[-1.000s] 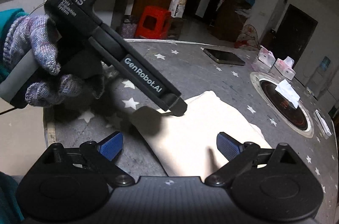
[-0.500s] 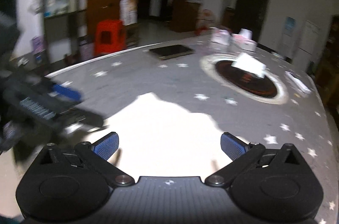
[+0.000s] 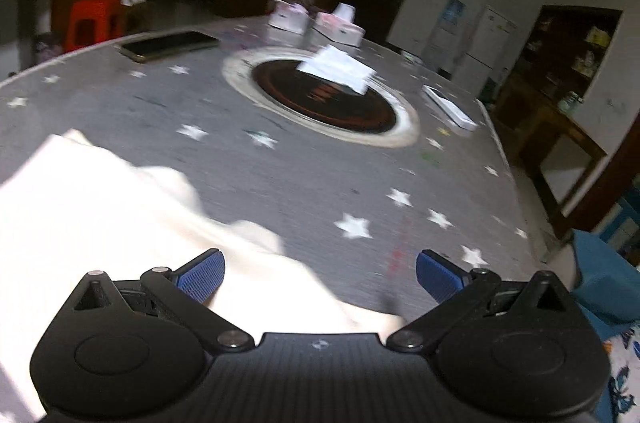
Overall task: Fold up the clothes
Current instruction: 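Smooth the folded shirt edges with both grippers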
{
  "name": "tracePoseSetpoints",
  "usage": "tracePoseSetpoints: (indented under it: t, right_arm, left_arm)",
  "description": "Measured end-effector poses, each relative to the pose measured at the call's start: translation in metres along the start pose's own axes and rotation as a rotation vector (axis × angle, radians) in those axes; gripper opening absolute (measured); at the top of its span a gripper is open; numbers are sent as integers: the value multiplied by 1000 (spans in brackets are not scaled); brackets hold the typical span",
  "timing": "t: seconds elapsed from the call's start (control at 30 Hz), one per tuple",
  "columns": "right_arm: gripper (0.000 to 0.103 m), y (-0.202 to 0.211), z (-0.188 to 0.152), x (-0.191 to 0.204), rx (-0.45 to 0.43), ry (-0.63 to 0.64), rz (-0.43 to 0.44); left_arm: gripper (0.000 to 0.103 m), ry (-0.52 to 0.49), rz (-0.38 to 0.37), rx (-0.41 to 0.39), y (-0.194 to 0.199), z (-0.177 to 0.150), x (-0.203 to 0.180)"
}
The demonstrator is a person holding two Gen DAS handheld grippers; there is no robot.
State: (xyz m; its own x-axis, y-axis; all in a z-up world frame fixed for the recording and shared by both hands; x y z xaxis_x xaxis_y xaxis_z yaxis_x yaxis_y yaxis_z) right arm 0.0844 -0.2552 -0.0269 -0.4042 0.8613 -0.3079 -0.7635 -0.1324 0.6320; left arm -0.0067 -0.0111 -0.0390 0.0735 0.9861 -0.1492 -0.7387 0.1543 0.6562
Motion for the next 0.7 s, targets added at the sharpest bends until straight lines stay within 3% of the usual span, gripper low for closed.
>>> tracePoseSetpoints:
  t: [0.27, 0.43, 0.7]
  right_arm:
    - [103, 5, -16, -39, 8, -17, -111]
    - [103, 28, -29, -49, -26, -30, -123]
    - [103, 26, -46, -61, 4, -30, -164]
  left_arm:
    - [103, -6, 4, 4, -1, 1, 1]
    - [103, -8, 8, 6, -2, 1, 0]
    - [102, -7, 18, 9, -1, 1, 1]
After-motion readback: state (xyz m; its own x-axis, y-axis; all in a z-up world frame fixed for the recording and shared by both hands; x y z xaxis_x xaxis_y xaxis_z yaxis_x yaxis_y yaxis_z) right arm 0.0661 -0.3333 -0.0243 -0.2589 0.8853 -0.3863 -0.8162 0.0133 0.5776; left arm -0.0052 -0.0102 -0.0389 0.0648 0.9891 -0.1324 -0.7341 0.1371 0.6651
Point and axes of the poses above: each gripper's, at about its wrist camera, not at the fingertips, and y roughly against the way its jaws point, x to its left, z to its top, the point moved 8 cm from there along -y, roughly the way its jaws point
